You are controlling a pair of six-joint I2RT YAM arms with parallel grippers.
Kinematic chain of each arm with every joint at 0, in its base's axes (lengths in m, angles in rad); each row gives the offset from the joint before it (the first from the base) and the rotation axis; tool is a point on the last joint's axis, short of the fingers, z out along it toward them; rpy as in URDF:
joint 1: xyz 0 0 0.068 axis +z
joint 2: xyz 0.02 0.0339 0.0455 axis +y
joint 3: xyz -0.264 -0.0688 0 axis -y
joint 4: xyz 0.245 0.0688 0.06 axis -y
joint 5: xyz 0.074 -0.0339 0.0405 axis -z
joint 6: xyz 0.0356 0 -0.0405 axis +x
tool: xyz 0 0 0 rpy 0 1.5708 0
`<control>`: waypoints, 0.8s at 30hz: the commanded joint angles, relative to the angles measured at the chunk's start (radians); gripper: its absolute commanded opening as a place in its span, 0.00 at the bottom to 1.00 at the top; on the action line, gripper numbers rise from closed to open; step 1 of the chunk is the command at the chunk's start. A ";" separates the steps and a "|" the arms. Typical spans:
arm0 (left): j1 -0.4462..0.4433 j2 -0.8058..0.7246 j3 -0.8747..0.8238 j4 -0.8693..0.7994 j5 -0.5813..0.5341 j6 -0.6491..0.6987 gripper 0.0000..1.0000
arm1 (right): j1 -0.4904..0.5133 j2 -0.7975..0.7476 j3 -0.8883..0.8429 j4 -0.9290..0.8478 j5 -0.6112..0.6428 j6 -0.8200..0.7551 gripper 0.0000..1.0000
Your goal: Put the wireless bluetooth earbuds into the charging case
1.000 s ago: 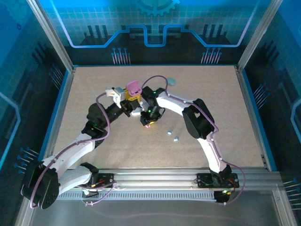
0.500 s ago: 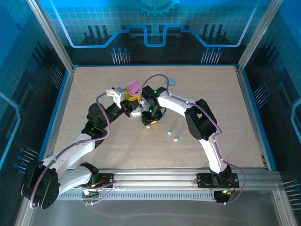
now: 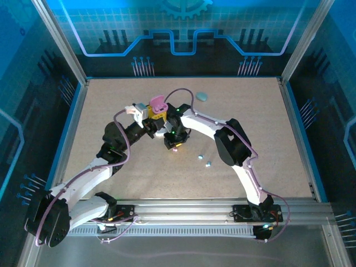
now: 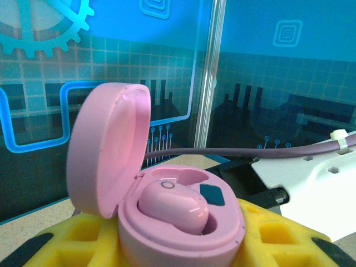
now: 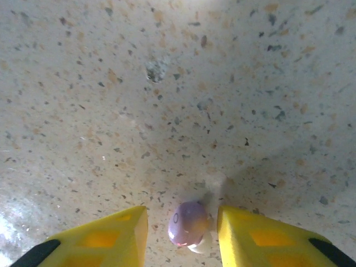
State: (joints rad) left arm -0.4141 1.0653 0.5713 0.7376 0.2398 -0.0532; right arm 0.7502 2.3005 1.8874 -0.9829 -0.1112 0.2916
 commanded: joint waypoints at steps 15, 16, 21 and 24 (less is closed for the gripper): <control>0.009 -0.002 0.015 0.021 0.016 -0.010 0.31 | 0.024 0.058 0.042 -0.050 0.024 0.022 0.34; 0.008 -0.001 0.015 0.023 0.015 -0.011 0.31 | 0.024 0.060 0.042 -0.051 0.028 0.023 0.33; 0.008 0.002 0.017 0.023 0.018 -0.013 0.31 | 0.030 0.059 0.039 -0.059 0.046 0.020 0.30; 0.008 0.001 0.016 0.023 0.018 -0.014 0.31 | 0.034 0.056 0.040 -0.068 0.059 0.020 0.29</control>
State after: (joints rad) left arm -0.4141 1.0657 0.5713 0.7376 0.2401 -0.0536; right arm 0.7586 2.3291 1.9133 -1.0054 -0.0750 0.3035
